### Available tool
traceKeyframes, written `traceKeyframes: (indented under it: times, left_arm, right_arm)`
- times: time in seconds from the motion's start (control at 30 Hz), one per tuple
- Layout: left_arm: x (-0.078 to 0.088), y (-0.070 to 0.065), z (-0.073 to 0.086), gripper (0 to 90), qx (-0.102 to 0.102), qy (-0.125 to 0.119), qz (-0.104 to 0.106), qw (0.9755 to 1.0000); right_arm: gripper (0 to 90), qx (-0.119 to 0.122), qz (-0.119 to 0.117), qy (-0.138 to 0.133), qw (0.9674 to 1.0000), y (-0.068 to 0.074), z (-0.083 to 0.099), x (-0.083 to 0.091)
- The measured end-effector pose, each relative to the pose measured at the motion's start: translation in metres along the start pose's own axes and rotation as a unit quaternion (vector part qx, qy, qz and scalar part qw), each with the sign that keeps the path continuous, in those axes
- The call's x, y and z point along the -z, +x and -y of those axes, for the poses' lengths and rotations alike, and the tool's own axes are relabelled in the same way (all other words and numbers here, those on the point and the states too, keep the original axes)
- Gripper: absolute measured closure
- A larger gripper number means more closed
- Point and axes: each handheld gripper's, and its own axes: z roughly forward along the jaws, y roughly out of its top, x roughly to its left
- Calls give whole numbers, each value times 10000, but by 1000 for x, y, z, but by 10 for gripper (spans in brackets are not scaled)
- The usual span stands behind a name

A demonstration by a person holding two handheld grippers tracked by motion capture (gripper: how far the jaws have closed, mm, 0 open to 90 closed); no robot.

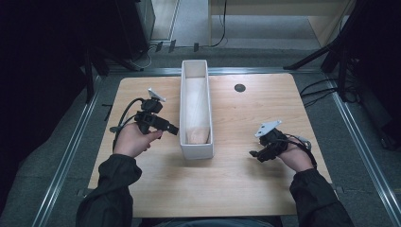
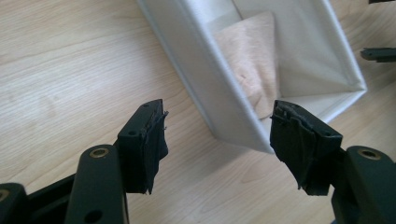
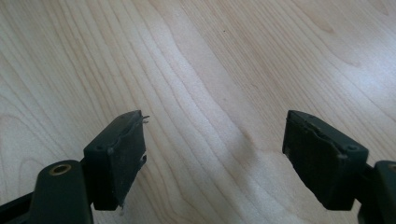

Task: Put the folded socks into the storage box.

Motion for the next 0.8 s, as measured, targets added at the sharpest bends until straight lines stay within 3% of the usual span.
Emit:
traceKeyframes:
  times: [0.13,0.23,0.3,0.6,0.8]
  left_arm:
    - [-2,9,8,349,-41,-29,54,10000]
    - [-6,18,14,348,-27,-119,-99,9999]
    - [-9,23,17,347,14,-105,15,9999]
    - [-24,40,32,345,29,-145,169,9997]
    - [-29,52,42,342,72,-220,132,9996]
  right_arm:
    - [214,-3,34,-20,10000,-1,2,1]
    - [214,-2,39,30,10000,0,4,2]
    - [214,-74,48,29,10000,1,5,3]
    - [214,-123,74,27,9999,1,7,5]
    - [214,-94,60,53,9999,1,7,4]
